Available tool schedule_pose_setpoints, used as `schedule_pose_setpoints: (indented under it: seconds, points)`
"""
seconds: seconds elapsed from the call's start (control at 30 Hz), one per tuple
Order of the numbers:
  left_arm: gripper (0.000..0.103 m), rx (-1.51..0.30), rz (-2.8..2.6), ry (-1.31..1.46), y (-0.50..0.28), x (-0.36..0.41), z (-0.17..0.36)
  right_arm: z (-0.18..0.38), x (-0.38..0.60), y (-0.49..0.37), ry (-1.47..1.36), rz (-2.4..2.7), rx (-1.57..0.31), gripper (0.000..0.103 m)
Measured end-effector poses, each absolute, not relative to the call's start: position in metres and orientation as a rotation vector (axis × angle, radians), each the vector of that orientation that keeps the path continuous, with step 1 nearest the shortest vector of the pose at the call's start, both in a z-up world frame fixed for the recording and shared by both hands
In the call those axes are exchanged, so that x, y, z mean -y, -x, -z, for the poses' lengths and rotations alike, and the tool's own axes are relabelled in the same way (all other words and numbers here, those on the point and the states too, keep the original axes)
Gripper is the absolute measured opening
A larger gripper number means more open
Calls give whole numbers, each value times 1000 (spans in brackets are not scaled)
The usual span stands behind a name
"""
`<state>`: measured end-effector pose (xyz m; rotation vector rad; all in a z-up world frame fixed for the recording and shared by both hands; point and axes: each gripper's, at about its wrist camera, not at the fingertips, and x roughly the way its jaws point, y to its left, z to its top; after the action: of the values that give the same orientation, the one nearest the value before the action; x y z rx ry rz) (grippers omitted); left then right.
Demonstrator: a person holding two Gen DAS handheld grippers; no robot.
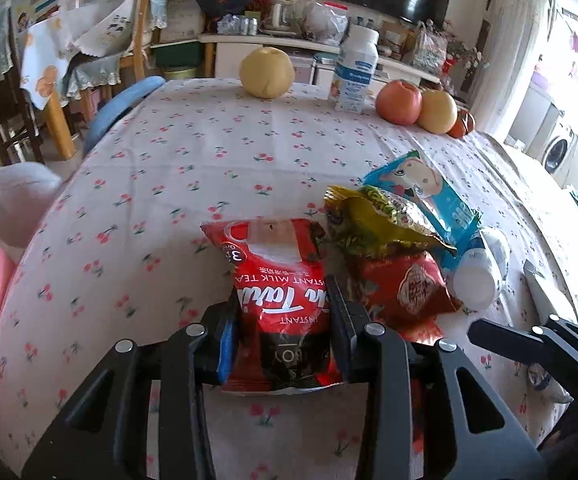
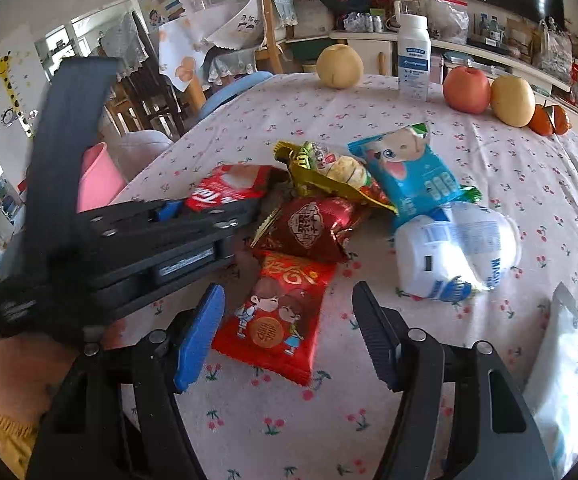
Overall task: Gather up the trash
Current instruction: 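Grasp the red milk tea packet with left tool while right tool grasps red packet, then carry both red packets over the pink bucket with both tools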
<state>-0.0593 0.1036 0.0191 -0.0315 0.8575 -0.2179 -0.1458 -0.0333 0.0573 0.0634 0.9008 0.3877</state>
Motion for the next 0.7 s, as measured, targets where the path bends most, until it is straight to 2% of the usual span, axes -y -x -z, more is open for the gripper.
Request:
schedule_pose_setpoints:
  seconds: [0.13, 0.27, 0.7]
  points:
    - [39, -839, 178, 53, 70, -117, -25, -51, 24, 147, -36, -371, -908, 64]
    - [39, -798, 156, 66, 85, -130, -39, -43, 17, 146, -4, -356, -917, 49]
    - [39, -690, 109, 93, 118, -165, -79, -55, 15, 158, 29, -368, -848, 38]
